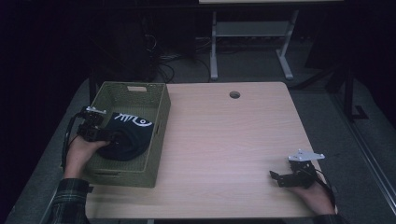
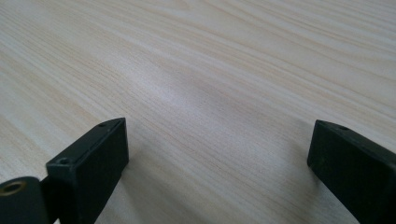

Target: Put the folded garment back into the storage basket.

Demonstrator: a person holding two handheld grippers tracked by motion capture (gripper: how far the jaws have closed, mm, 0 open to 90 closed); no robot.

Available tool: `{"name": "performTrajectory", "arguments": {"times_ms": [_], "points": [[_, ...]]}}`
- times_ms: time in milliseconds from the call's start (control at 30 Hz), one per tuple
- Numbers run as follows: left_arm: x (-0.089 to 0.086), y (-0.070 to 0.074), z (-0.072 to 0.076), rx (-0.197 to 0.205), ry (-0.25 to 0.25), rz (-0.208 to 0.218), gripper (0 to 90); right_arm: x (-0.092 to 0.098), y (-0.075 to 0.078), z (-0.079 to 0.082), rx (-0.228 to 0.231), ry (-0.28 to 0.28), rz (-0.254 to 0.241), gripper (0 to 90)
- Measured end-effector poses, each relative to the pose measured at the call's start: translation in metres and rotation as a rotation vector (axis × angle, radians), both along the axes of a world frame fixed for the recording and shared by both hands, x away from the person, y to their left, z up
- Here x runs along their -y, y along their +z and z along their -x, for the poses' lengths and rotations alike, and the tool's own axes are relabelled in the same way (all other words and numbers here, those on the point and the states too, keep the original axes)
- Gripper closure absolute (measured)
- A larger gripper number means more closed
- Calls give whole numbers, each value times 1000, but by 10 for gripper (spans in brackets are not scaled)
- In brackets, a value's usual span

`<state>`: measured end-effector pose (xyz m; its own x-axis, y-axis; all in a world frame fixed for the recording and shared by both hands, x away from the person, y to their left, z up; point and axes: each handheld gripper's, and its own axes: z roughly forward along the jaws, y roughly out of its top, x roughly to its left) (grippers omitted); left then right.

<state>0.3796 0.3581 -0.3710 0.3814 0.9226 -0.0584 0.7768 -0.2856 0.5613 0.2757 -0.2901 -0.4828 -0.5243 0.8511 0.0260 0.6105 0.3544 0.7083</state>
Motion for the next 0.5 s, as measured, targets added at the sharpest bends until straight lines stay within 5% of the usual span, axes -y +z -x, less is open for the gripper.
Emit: {"name": "performTrajectory", "arguments": {"times_ms": [500], "points": [[37, 36, 4, 94, -87, 75, 217, 0, 0, 0, -1, -1, 0, 49]]}}
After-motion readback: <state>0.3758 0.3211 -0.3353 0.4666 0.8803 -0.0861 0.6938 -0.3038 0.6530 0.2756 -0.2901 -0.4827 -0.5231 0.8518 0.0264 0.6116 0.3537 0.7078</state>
